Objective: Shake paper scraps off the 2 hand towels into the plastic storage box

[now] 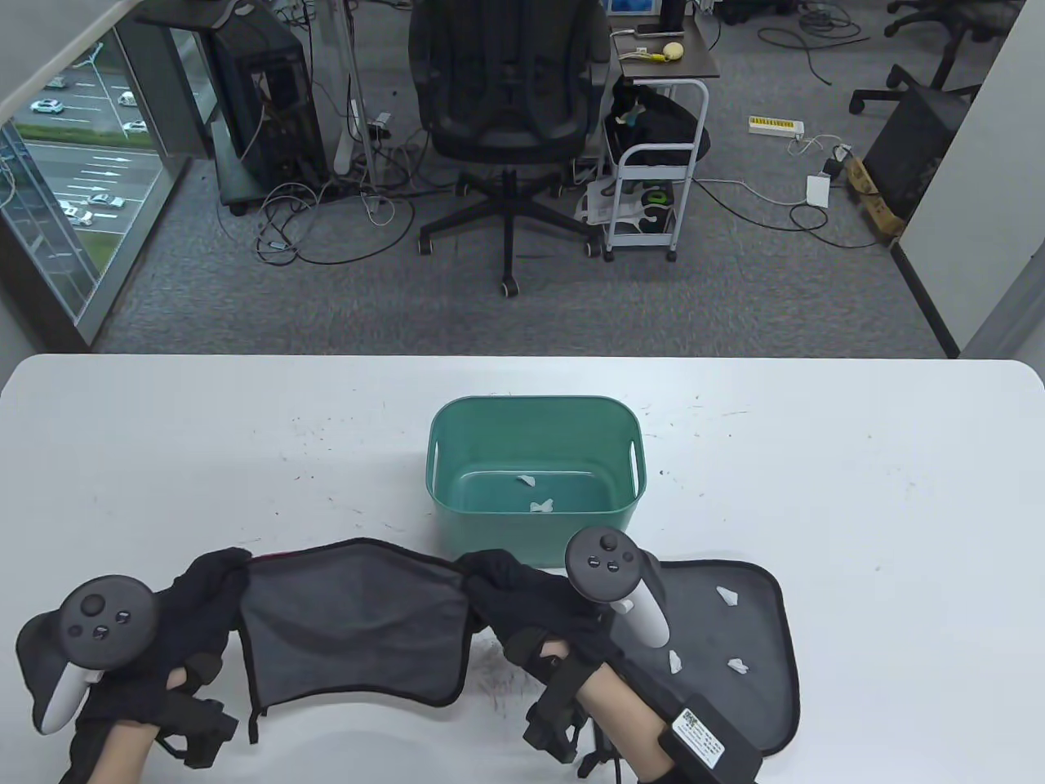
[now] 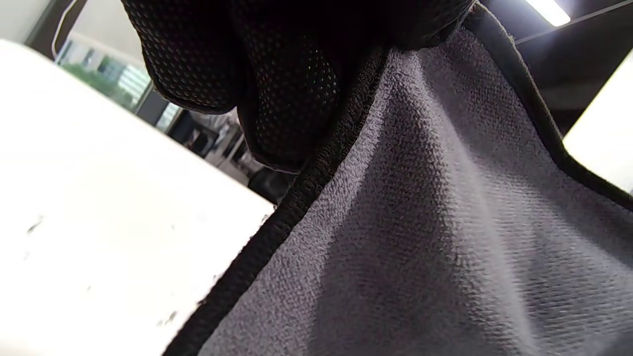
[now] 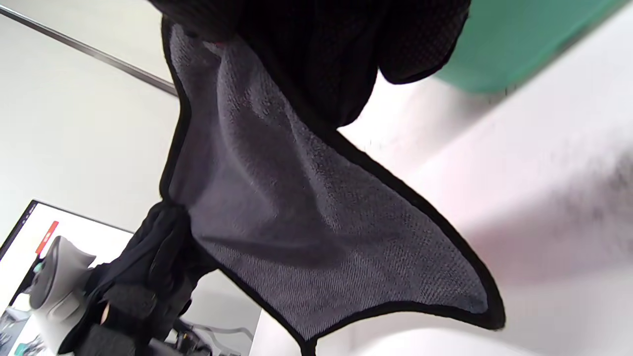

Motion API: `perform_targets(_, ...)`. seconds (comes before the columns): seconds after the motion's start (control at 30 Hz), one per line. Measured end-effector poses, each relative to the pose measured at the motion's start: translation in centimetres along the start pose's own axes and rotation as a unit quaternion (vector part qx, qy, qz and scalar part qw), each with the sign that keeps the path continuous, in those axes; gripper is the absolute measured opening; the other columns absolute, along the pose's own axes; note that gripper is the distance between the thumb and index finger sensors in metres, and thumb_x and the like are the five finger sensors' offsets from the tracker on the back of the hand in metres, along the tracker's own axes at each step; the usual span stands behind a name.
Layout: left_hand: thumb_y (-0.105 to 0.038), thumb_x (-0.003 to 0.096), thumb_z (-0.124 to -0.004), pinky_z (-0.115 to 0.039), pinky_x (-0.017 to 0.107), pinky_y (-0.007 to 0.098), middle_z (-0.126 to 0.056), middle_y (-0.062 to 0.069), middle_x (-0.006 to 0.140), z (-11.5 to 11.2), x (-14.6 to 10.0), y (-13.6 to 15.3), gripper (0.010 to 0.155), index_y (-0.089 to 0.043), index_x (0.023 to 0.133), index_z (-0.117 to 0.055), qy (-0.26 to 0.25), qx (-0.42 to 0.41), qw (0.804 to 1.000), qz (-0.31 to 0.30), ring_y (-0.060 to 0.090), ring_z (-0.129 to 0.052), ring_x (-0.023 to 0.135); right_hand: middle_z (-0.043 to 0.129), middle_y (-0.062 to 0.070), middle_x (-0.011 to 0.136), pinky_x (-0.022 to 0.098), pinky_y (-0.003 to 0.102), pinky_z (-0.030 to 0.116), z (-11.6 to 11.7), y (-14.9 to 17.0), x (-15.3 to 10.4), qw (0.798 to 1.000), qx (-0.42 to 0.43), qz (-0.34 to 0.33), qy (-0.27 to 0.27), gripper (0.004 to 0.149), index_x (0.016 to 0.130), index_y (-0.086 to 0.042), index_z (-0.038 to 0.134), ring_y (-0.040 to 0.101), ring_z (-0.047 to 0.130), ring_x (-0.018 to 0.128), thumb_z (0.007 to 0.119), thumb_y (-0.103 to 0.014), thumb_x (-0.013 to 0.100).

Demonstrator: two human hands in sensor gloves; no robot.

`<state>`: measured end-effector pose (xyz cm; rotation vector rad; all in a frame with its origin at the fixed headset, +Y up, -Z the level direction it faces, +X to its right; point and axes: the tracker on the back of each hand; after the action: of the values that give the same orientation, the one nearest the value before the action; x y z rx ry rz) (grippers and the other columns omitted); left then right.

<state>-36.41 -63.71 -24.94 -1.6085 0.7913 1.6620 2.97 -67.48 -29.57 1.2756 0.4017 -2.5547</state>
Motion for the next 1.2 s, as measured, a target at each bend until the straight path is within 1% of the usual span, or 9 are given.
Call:
perform_targets(0.07,-0.045,0.0548,-0.068,-0.089,0.052,0.041,-0.105,-0.005,0.072,0.1,-0.4,0.5,0.041,-0.033,0.093,-0.077,0.018,-0.008,1.0,0.009,0.011,-0.108,0.05,0.096,0.008,0.078,0.051,0.053,0.08,0.9,0.2,-0.3,1.0,0.011,0.011,-0.018,0.038,0.088,-0.027,0.08,0.029,0.104,0.057,0.076,-0.039,0.052)
perform_targets(0.17,-0.045,0.055,-0.068,-0.089,0.052,0.041,-0.105,-0.005,0.073,-0.8,-0.2,1.7,0.041,-0.034,0.094,-0.077,0.034,0.003,0.999,0.035,0.01,-0.108,0.05,0.096,0.008,0.078,0.052,0.053,0.079,1.7,1.1,0.0,0.999,-0.005,0.042,-0.011,0.038,0.088,-0.027,0.08,0.029,0.104,0.057,0.076,-0.039,0.052)
perform_targets(0.4,-0.046,0.0555,-0.067,-0.086,0.056,0.043,-0.102,-0.002,0.08,-5.9,1.9,5.0,0.042,-0.035,0.095,-0.076,0.114,0.021,0.986,0.116,0.013,-0.107,0.058,0.094,0.008,0.08,0.054,0.054,0.077,3.4,6.5,2.4,0.985,-0.031,0.165,0.021,0.038,0.088,-0.027,0.079,0.029,0.102,0.061,0.076,-0.039,0.052)
perform_targets(0.53,-0.047,0.0553,-0.068,-0.083,0.06,0.047,-0.099,0.0,0.086,-7.6,3.2,5.4,0.042,-0.036,0.095,-0.076,0.117,0.027,0.982,0.143,0.016,-0.104,0.066,0.093,0.007,0.081,0.055,0.054,0.076,3.6,7.9,3.7,0.976,-0.072,0.199,0.057,0.038,0.088,-0.027,0.079,0.029,0.101,0.062,0.076,-0.039,0.052)
perform_targets(0.7,-0.047,0.0551,-0.067,-0.075,0.068,0.053,-0.088,0.004,0.101,-9.1,4.6,5.0,0.042,-0.037,0.094,-0.076,0.104,0.092,0.976,0.17,0.024,-0.095,0.083,0.093,0.007,0.082,0.056,0.054,0.075,4.1,7.8,5.1,0.956,-0.169,0.22,0.1,0.038,0.087,-0.027,0.081,0.029,0.099,0.064,0.077,-0.04,0.051)
perform_targets(0.83,-0.048,0.055,-0.067,-0.066,0.073,0.058,-0.074,0.009,0.112,-10.6,5.8,4.9,0.042,-0.038,0.095,-0.075,0.116,0.132,0.964,0.198,0.031,-0.082,0.096,0.095,0.006,0.079,0.053,0.052,0.077,4.7,7.3,6.3,0.93,-0.246,0.243,0.123,0.039,0.087,-0.027,0.082,0.027,0.101,0.059,0.077,-0.041,0.051)
perform_targets(0.93,-0.048,0.0548,-0.067,-0.062,0.075,0.06,-0.066,0.011,0.116,-11.6,6.4,5.0,0.042,-0.038,0.095,-0.075,0.104,0.154,0.96,0.211,0.035,-0.074,0.102,0.096,0.005,0.078,0.053,0.05,0.078,5.2,7.0,7.0,0.909,-0.302,0.252,0.134,0.039,0.086,-0.027,0.083,0.024,0.101,0.055,0.077,-0.042,0.051)
perform_targets(1.1,-0.048,0.0549,-0.066,-0.06,0.076,0.06,-0.059,0.013,0.119,-12.8,7.0,5.5,0.043,-0.037,0.095,-0.075,0.102,0.178,0.951,0.233,0.037,-0.067,0.105,0.096,0.005,0.076,0.052,0.049,0.078,5.9,7.0,7.6,0.885,-0.35,0.268,0.148,0.039,0.086,-0.027,0.083,0.019,0.099,0.05,0.077,-0.044,0.05)
perform_targets(1.2,-0.048,0.055,-0.066,-0.06,0.076,0.059,-0.058,0.013,0.119,-13.2,7.0,5.8,0.043,-0.036,0.096,-0.074,0.102,0.182,0.948,0.241,0.036,-0.067,0.105,0.096,0.004,0.075,0.052,0.049,0.078,5.9,7.1,7.9,0.881,-0.353,0.276,0.151,0.04,0.086,-0.027,0.082,0.018,0.099,0.048,0.077,-0.044,0.05)
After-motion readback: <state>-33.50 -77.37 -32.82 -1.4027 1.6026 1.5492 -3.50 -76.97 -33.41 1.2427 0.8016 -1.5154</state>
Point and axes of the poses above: the tracker on the back of each hand, its own y axis roughly to the little-finger side, its own x axis roughly from the wrist to the fingertips, z = x × y
